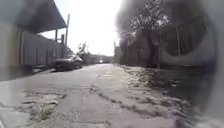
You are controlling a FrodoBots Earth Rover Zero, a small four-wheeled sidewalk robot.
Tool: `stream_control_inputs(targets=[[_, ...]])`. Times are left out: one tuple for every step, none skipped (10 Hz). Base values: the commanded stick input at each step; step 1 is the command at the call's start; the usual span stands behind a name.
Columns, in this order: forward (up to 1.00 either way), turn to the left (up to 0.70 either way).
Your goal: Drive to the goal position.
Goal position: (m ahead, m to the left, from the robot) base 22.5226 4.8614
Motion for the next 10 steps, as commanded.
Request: stream_control_inputs(targets=[[0.50,0.00],[0.50,0.00],[0.50,0.00],[0.50,0.00],[0.50,0.00],[0.50,0.00],[0.50,0.00],[0.50,0.00],[0.50,0.00],[0.50,0.00]])
